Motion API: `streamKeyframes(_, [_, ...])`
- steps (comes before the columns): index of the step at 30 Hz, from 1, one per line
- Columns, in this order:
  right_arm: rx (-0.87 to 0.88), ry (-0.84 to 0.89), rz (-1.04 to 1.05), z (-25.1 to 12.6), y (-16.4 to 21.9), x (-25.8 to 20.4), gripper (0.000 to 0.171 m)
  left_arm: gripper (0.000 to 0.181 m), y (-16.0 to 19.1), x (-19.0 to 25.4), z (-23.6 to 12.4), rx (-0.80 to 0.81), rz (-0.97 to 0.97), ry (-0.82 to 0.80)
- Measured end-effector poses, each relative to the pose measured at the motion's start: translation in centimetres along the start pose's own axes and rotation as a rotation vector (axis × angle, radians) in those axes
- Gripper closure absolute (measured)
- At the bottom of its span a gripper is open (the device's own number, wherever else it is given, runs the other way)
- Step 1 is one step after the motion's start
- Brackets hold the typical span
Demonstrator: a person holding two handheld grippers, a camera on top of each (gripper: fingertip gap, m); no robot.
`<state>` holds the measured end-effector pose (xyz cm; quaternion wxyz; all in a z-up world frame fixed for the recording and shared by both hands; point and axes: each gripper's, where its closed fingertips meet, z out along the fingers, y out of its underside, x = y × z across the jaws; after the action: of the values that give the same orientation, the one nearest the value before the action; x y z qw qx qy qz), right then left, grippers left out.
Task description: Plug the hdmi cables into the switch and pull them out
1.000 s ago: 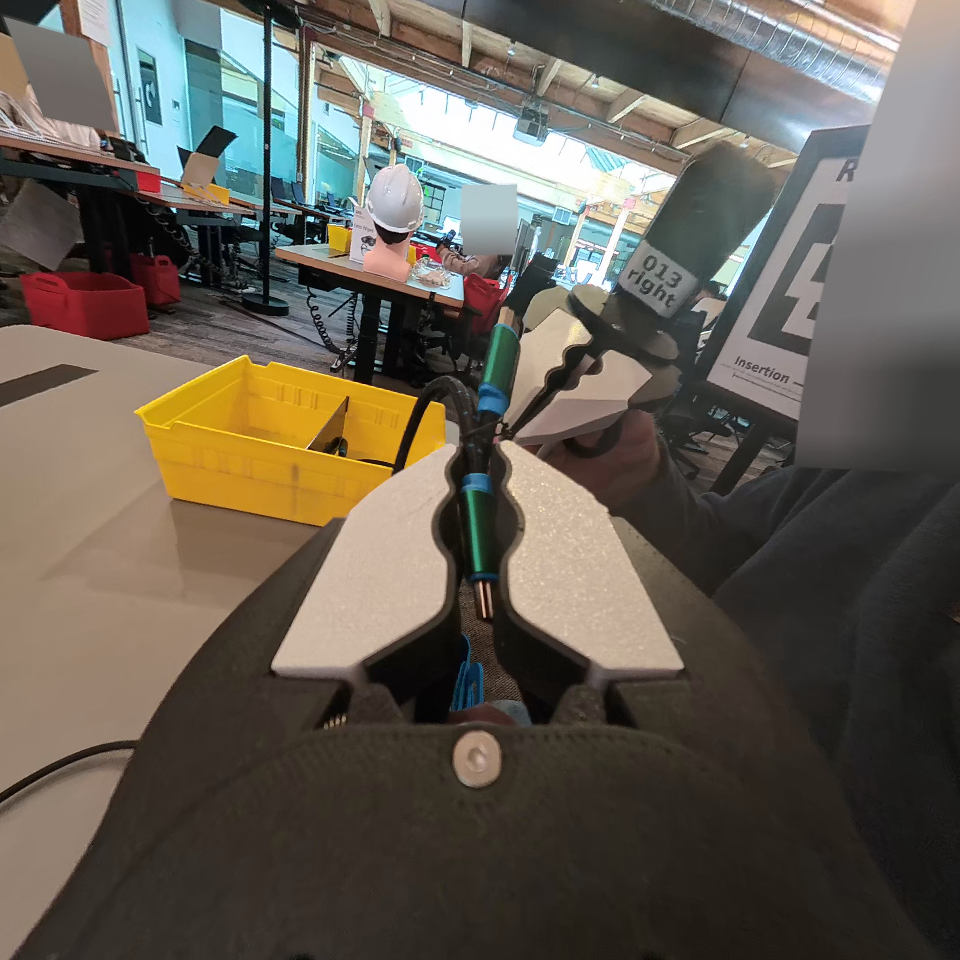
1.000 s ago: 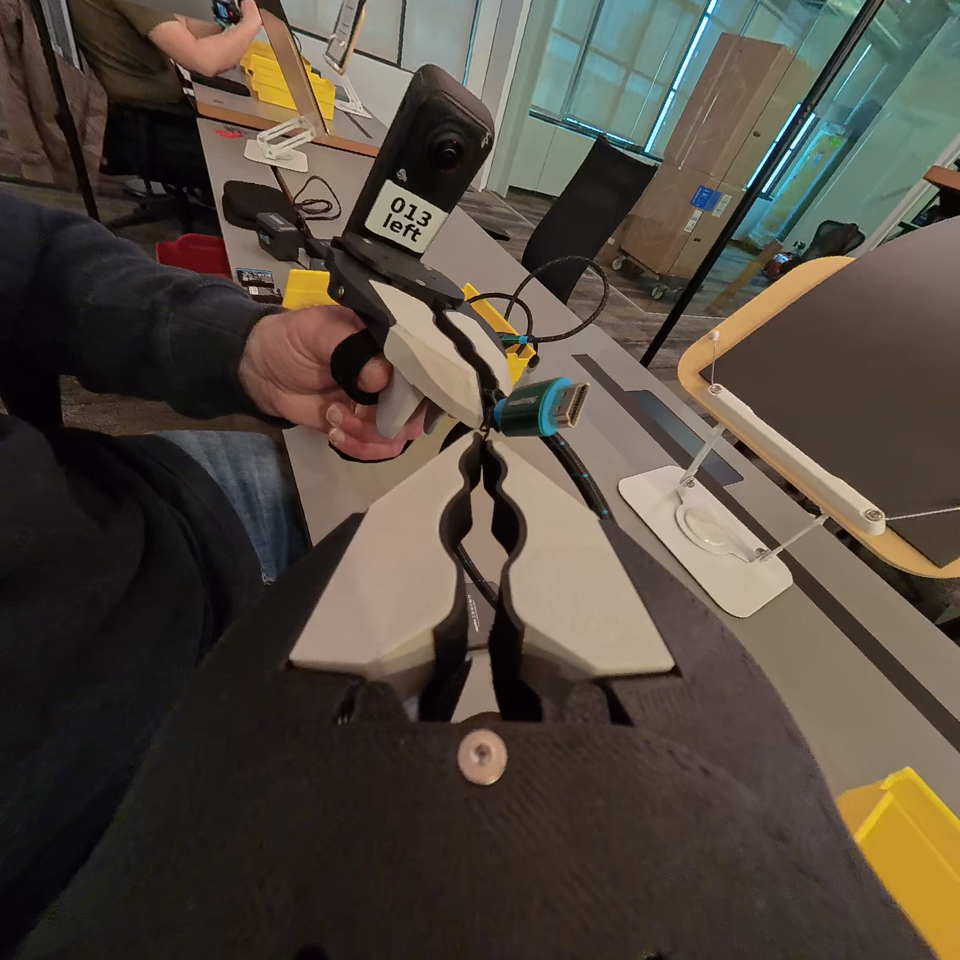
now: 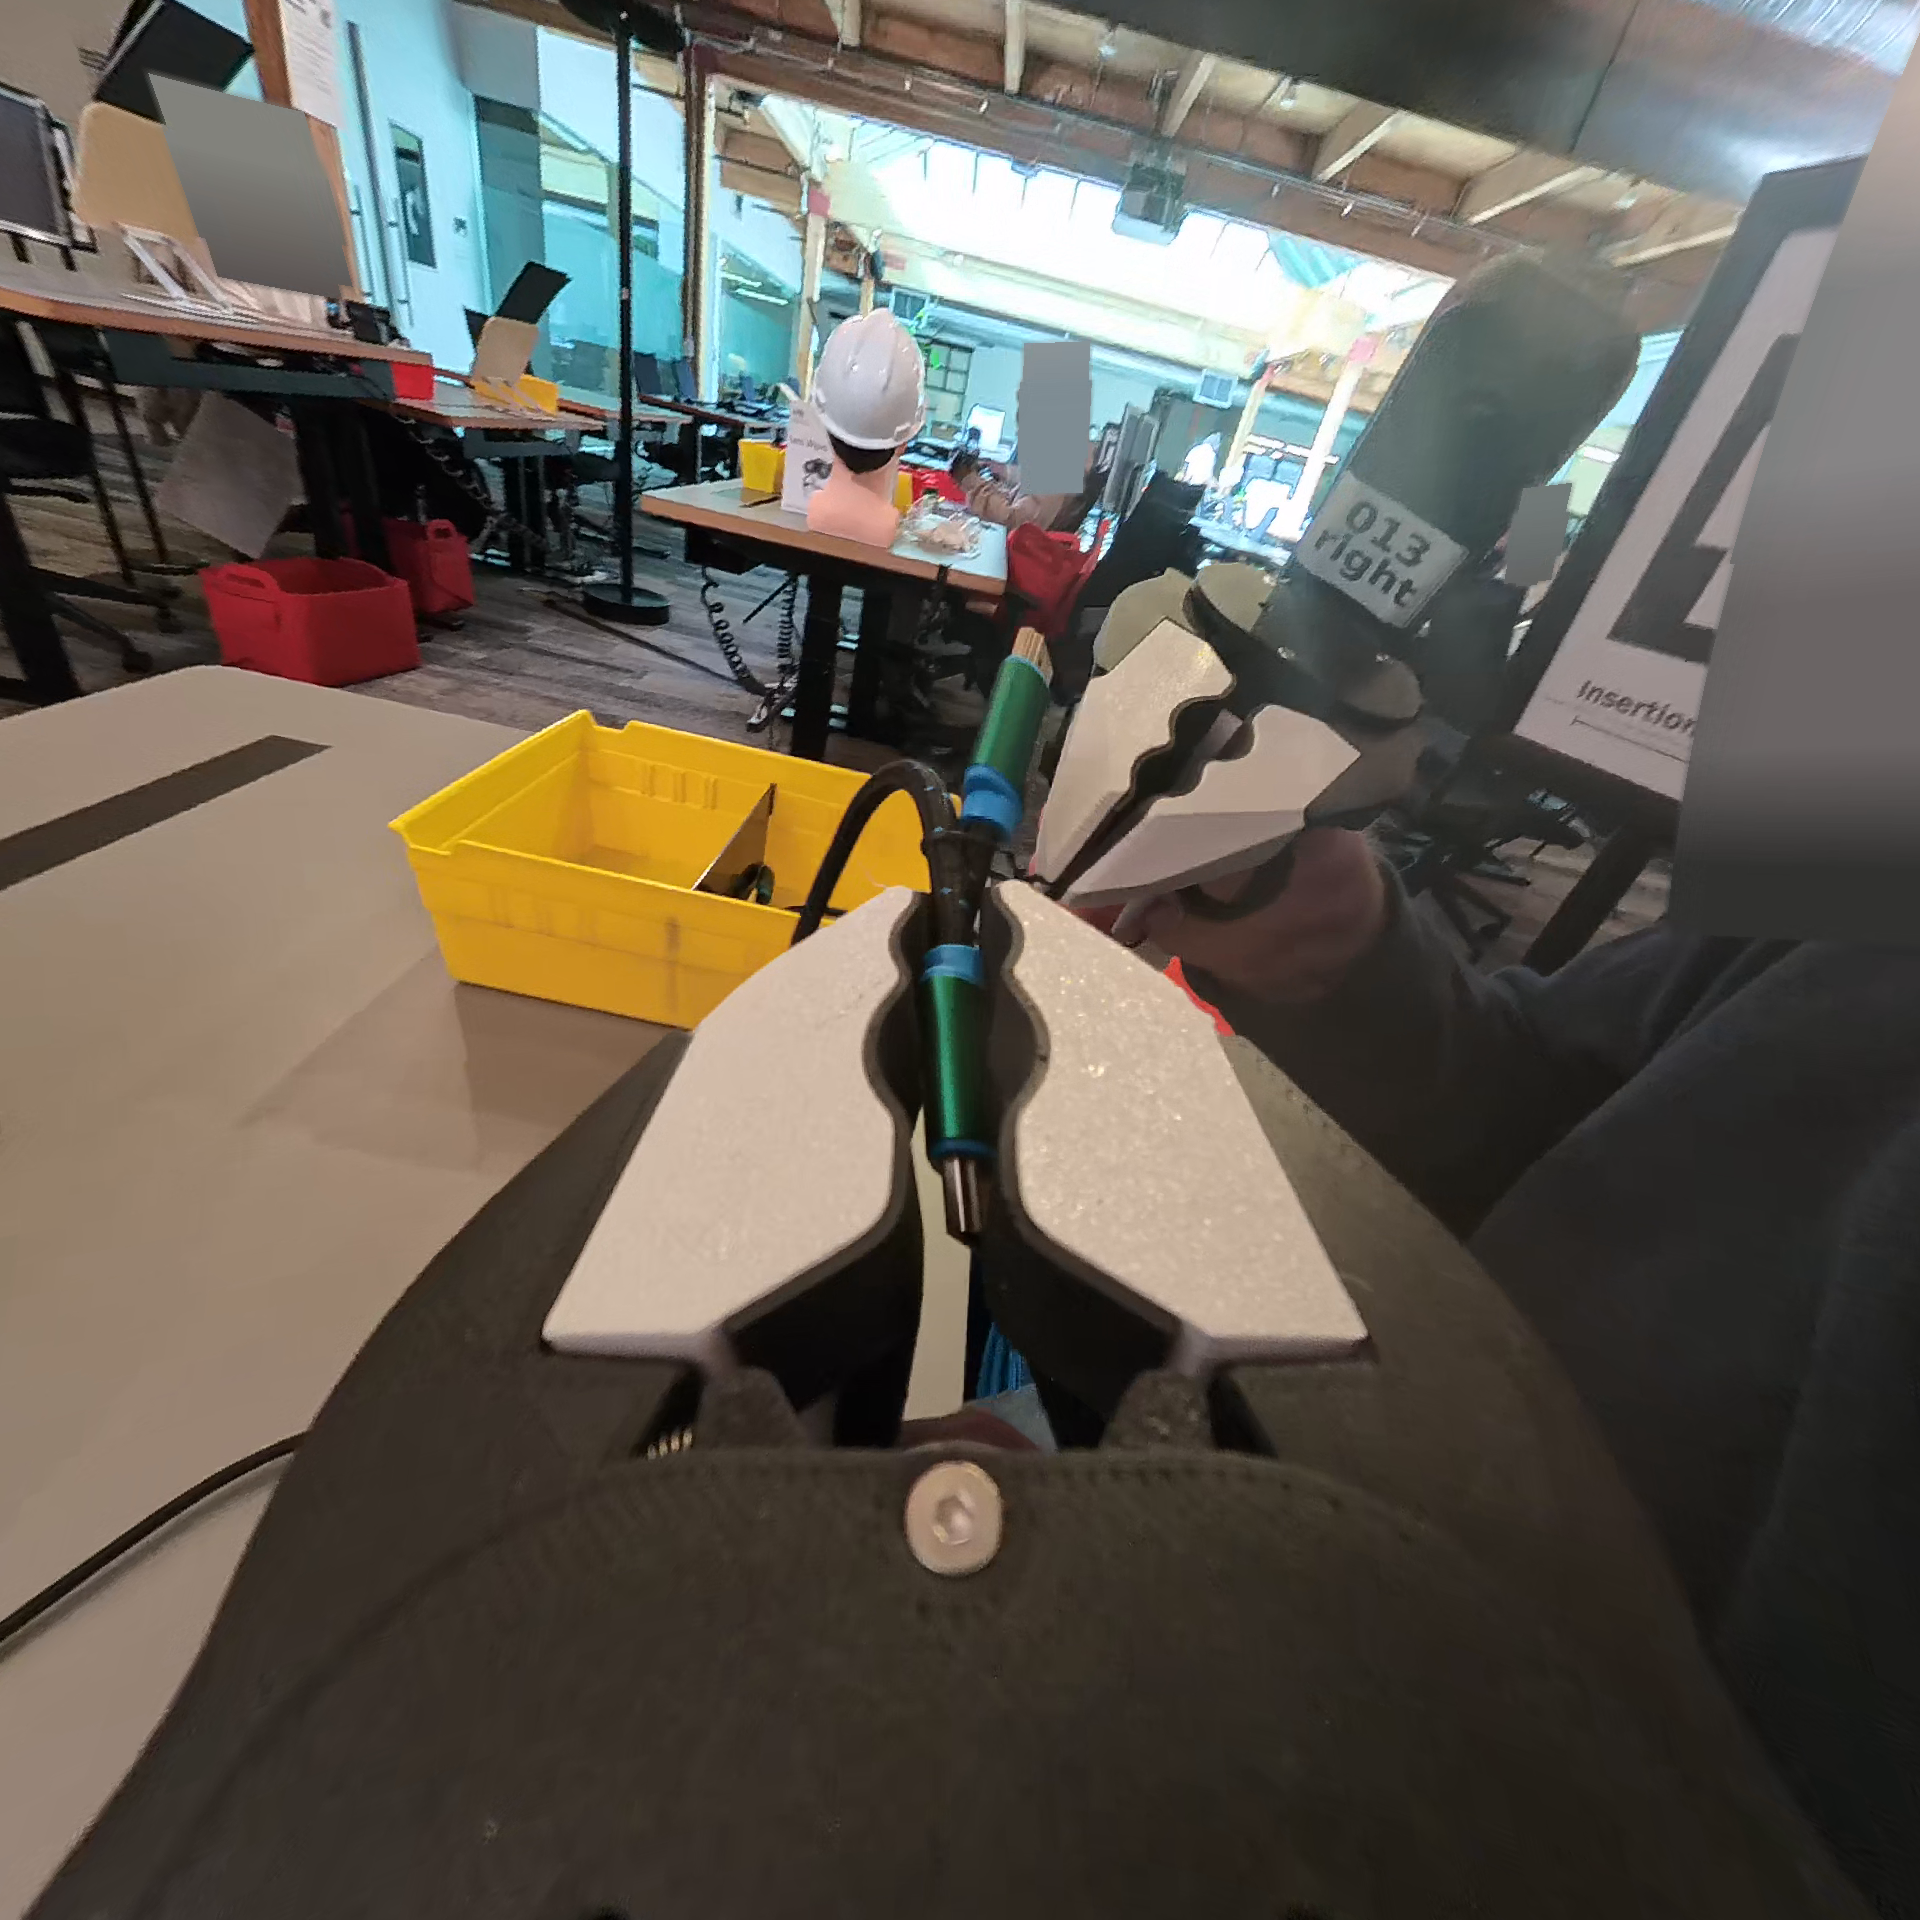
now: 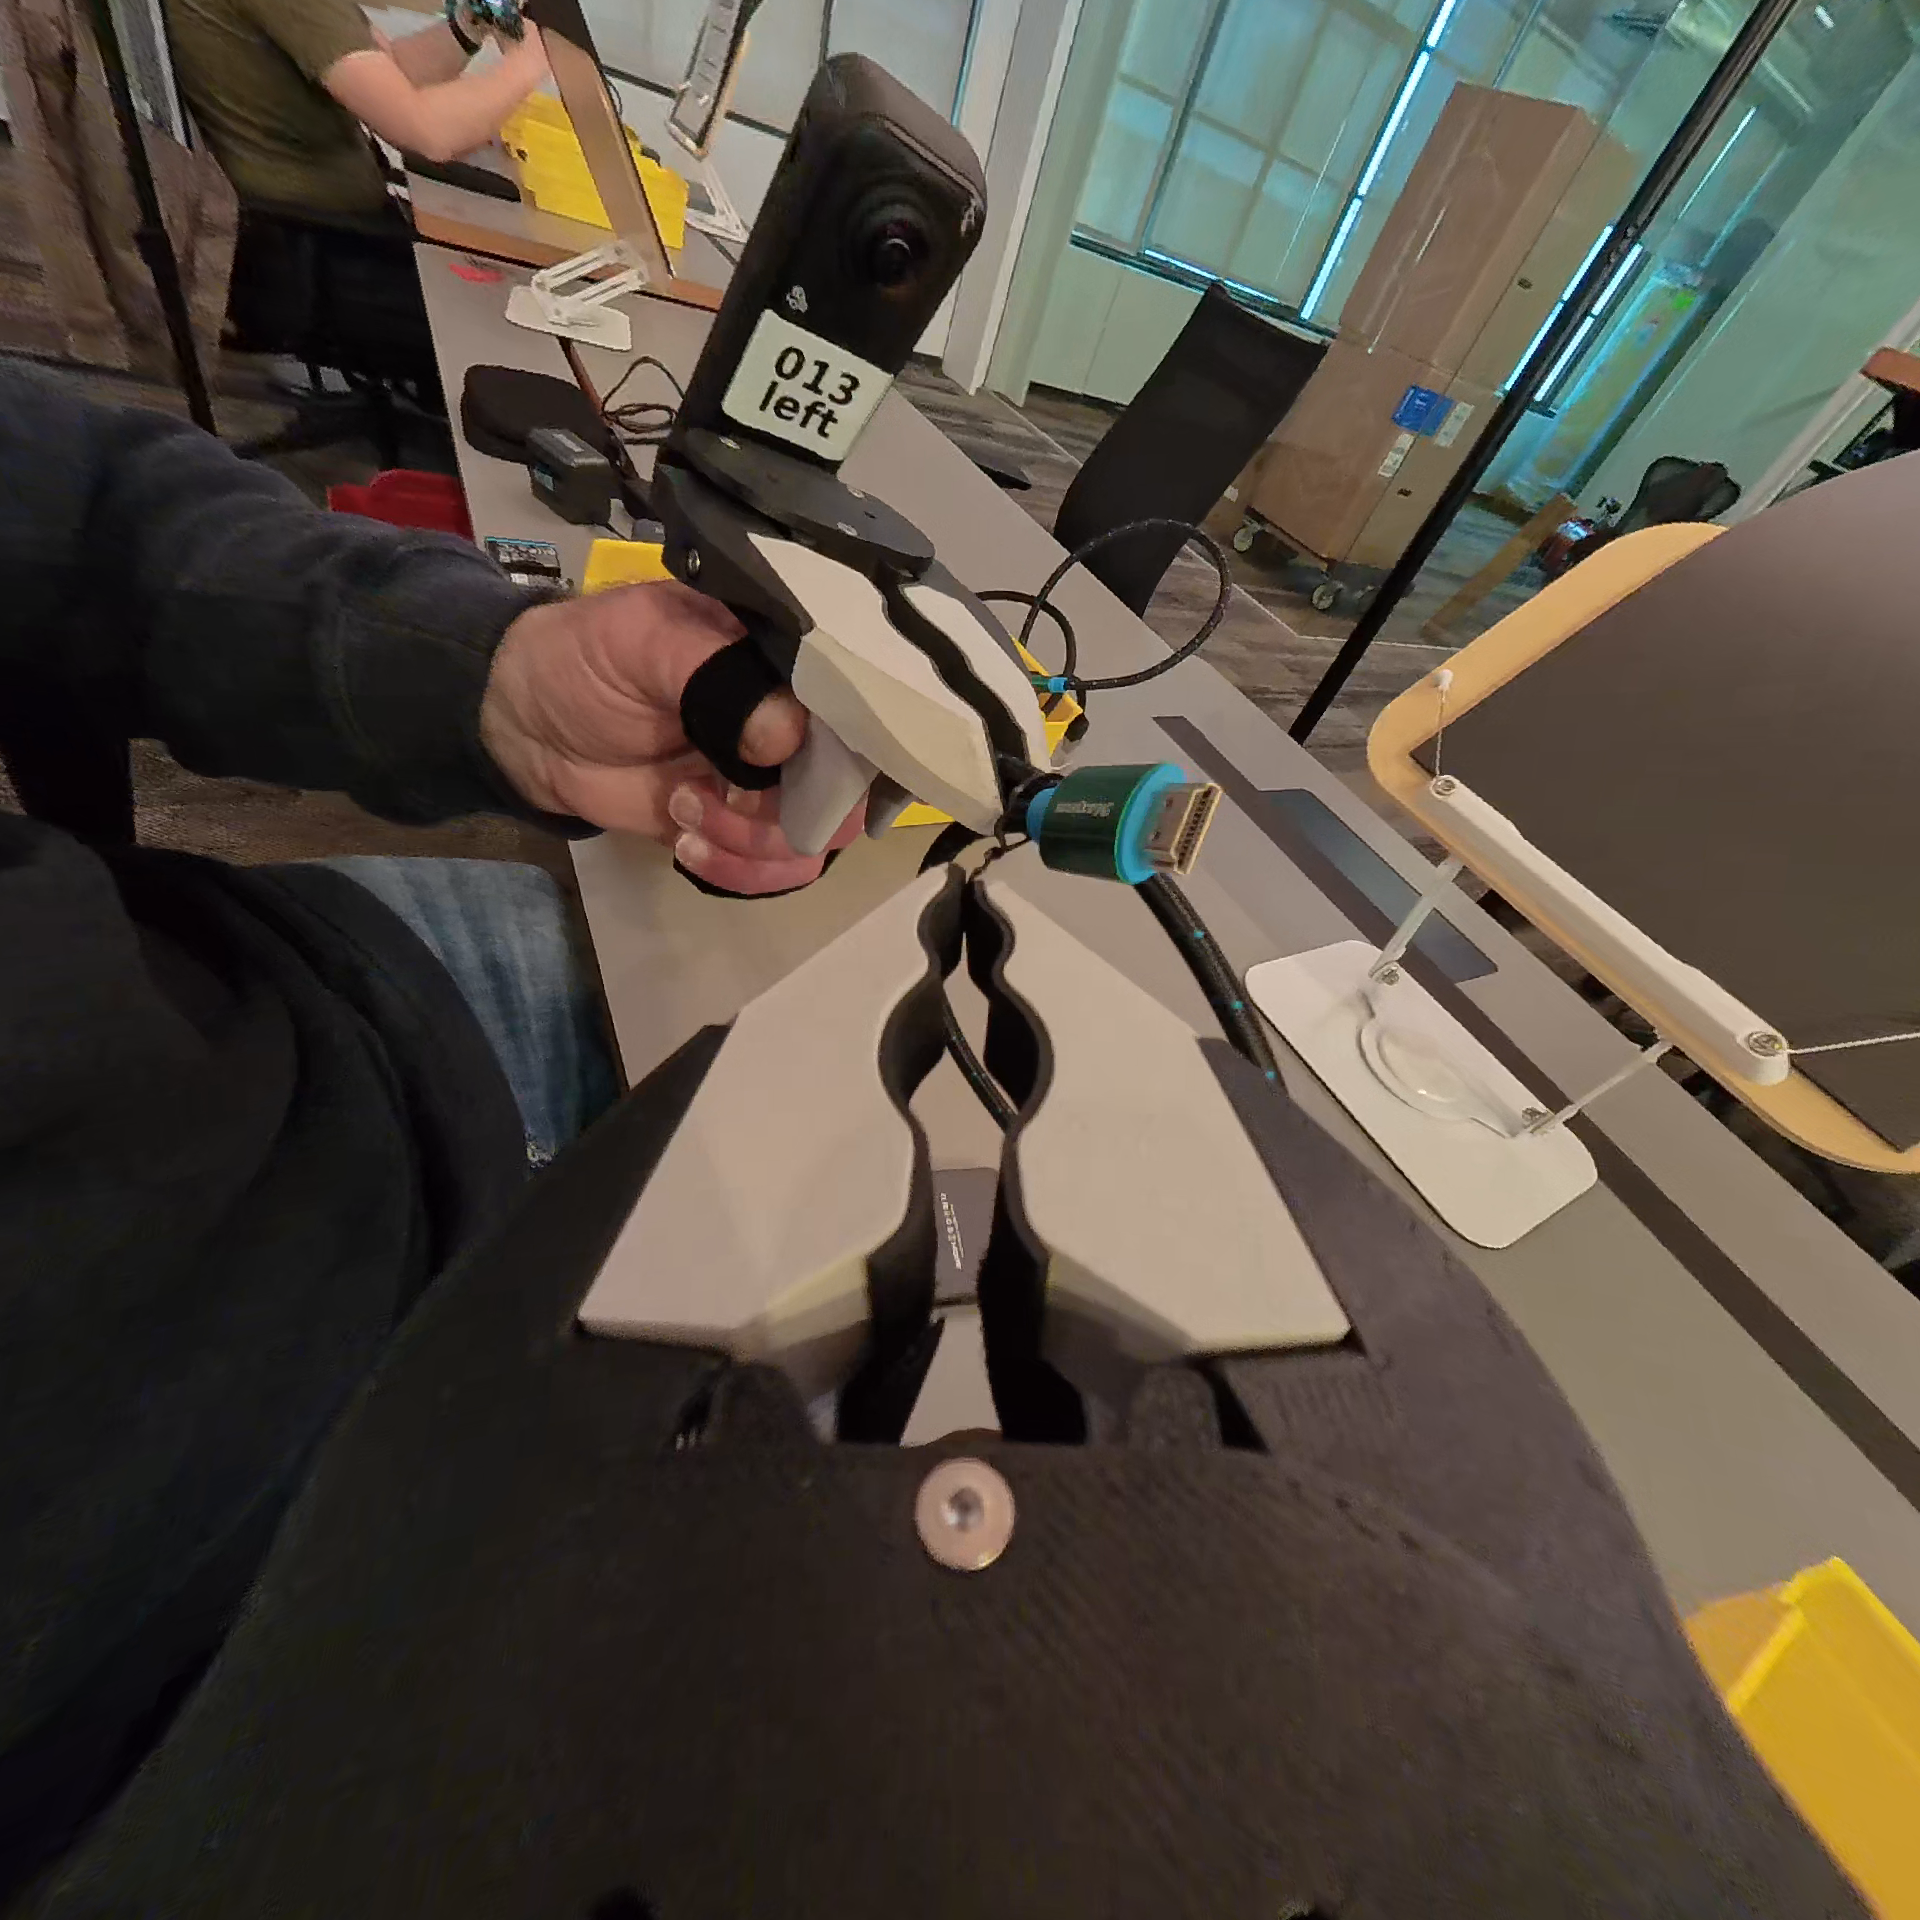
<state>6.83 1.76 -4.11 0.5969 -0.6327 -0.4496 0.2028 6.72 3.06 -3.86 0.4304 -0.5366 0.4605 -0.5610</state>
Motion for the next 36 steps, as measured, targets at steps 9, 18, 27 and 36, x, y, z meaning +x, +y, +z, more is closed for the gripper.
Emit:
streamKeyframes(9, [0.023,0.020,0.022,0.4,-0.2,0.2,0.162,0.173,0.0,0.2,0.1,0.005,-0.013,0.015])
streamKeyframes(18, [0.077,-0.016,0.199,0.9,-0.1,0.4,0.168,0.173,0.4,0.1,0.3,0.007,-0.018,0.005])
streamKeyframes(27, [0.078,-0.004,0.236,1.5,0.5,0.4,0.170,0.173,0.4,0.2,0.5,0.018,-0.022,0.005])
streamKeyframes(36, [0.029,0.126,0.010,0.9,0.4,1.0,0.171,0.173,0.3,-0.2,0.4,0.018,-0.038,-0.020])
